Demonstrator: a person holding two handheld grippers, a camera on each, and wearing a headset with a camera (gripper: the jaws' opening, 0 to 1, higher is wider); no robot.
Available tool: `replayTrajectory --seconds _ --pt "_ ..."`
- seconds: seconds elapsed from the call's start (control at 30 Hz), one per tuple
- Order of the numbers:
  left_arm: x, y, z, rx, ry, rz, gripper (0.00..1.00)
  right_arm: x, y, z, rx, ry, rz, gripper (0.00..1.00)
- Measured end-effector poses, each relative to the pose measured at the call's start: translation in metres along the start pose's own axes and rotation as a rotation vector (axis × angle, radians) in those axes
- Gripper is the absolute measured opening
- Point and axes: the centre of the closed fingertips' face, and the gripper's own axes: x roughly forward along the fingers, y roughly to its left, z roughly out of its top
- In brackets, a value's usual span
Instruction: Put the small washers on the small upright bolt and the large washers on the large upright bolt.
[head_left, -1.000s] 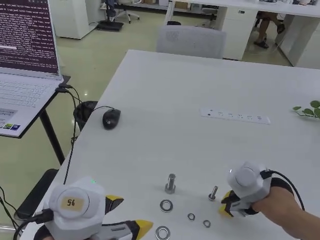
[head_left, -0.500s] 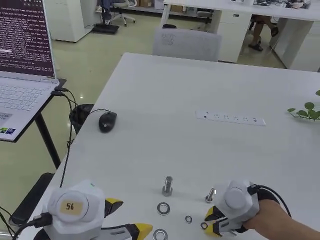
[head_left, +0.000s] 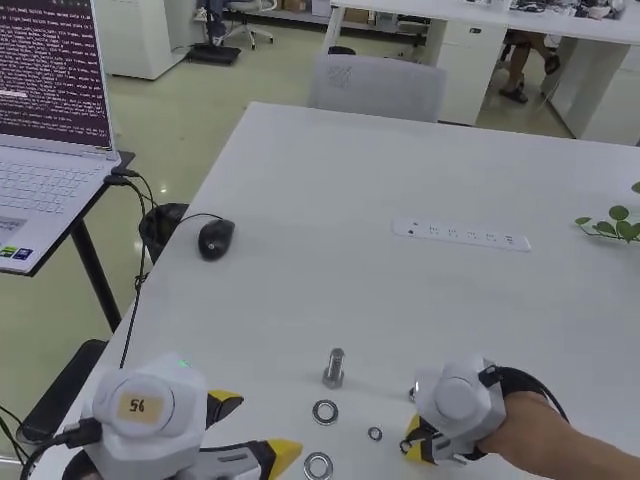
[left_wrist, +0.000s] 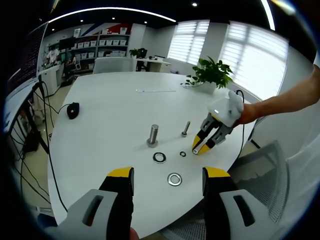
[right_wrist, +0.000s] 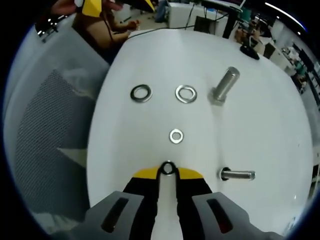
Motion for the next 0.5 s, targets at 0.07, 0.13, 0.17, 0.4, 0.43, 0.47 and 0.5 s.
replayTrajectory --seconds 0.07,0.13,0.17,0.4,0.43,0.47,0.5 --pt "-0.0002 0.0007 0.0 0.001 0.0 0.001 0.54 -0.0011 0.0004 0.0006 0.029 -0.009 -0.007 0.13" --pt "-0.0006 0.0011 0.0004 0.001 -0.001 0.002 0.54 -0.0013 0.0 0.0002 0.058 -0.018 -0.015 0.13" --pt "-0.001 0.0014 0.0009 0.001 -0.001 0.004 0.54 -0.0014 -0.0002 0.0 0.074 -0.026 -0.021 0.13" --pt "-0.0016 0.0027 0.0011 0.0 -0.002 0.006 0.54 -0.0026 0.0017 -0.0026 0.118 -0.045 -0.032 0.13" --pt "-0.0014 0.0027 0.0011 0.0 -0.002 0.006 0.54 -0.0031 0.0017 -0.0032 0.124 -0.046 -0.034 0.13" --pt "-0.0013 0.0027 0.001 0.0 -0.002 0.006 0.54 -0.0047 0.0008 -0.0039 0.14 -0.054 -0.037 0.13" --pt "-0.0013 0.0027 0.0011 0.0 -0.002 0.006 0.54 -0.0058 0.0001 -0.0041 0.152 -0.059 -0.041 0.13"
